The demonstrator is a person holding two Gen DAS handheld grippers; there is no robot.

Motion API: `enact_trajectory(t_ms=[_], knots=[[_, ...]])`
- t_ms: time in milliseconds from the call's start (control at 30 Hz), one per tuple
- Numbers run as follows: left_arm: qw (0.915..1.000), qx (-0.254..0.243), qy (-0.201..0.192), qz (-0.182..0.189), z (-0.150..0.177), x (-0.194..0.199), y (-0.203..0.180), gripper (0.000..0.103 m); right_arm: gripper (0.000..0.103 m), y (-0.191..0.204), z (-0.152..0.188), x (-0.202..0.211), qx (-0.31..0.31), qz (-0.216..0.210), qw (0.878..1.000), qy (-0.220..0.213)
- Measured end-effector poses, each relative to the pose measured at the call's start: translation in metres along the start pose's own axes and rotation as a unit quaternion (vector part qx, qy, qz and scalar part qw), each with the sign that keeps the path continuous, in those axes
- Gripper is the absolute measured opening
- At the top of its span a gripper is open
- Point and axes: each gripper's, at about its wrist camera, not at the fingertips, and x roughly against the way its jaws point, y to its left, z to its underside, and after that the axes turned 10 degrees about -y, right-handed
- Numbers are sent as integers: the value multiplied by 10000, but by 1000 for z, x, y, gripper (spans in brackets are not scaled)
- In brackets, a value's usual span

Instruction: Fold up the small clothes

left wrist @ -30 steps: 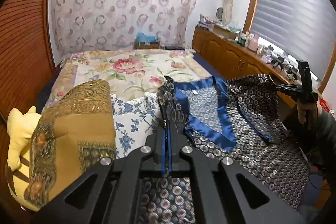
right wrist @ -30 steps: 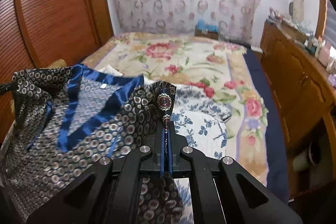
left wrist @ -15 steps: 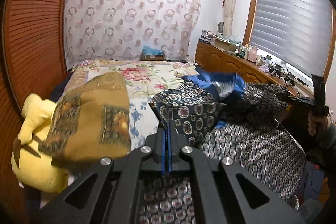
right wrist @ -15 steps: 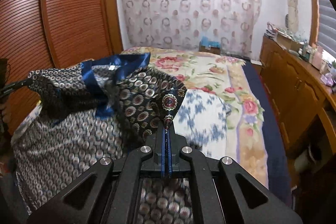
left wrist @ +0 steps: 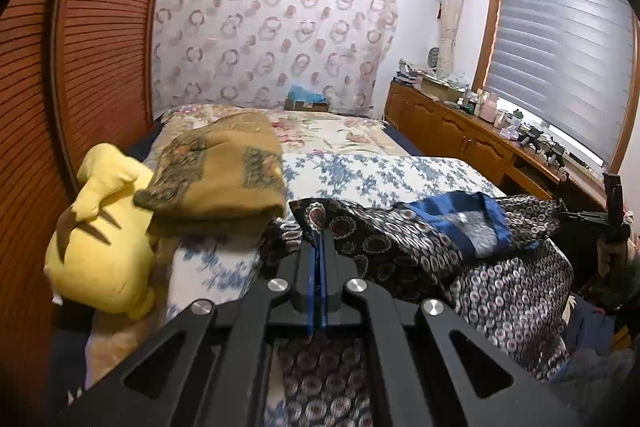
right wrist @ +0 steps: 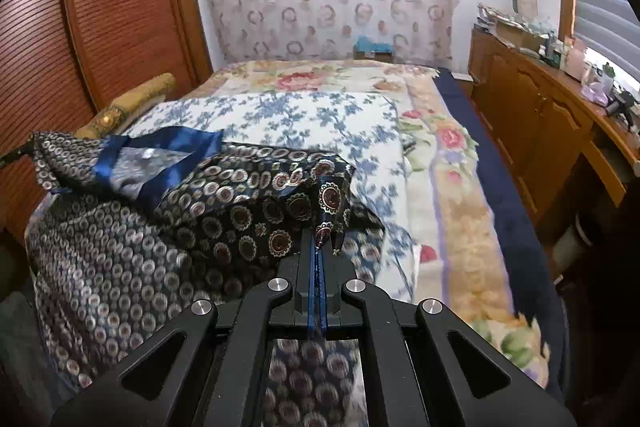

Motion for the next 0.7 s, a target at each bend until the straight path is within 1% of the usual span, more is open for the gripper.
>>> enact_trajectory(t_ms=[133, 233, 400, 467, 500, 533, 567, 633, 667, 700], knots=[[9999, 17, 100, -124, 14, 16, 4, 0, 0, 0, 7, 17, 74, 80, 9999, 112], [9994, 11, 234, -274, 23, 22, 7, 0, 0, 0, 16, 26, 189, 86, 9993, 316], [9992, -62, 333, -212, 28, 34, 7, 0, 0, -5, 31, 25, 169, 46, 9978, 634], [9993, -87, 317, -154, 23, 38, 7, 1, 0, -7, 31, 25, 148, 60, 9980, 607], [9993, -105, 306, -164, 20, 40, 6, 3, 0, -6, 29, 26, 135, 45, 9983, 566], [9993, -143, 269, -192, 16, 42, 6, 4, 4, -6, 26, 27, 133, 40, 9985, 527], [9993, -197, 208, -234, 11, 45, 5, 5, 5, -6, 23, 29, 150, 51, 9988, 470], [9992, -266, 132, -268, 2, 48, 3, 9, 14, -8, 13, 32, 215, 99, 9992, 329], [9992, -279, 106, -281, -1, 48, 4, 10, 15, -8, 8, 32, 247, 125, 9993, 265], [9991, -285, 104, -291, -5, 44, 5, 13, 19, -8, 4, 32, 284, 177, 9993, 189]])
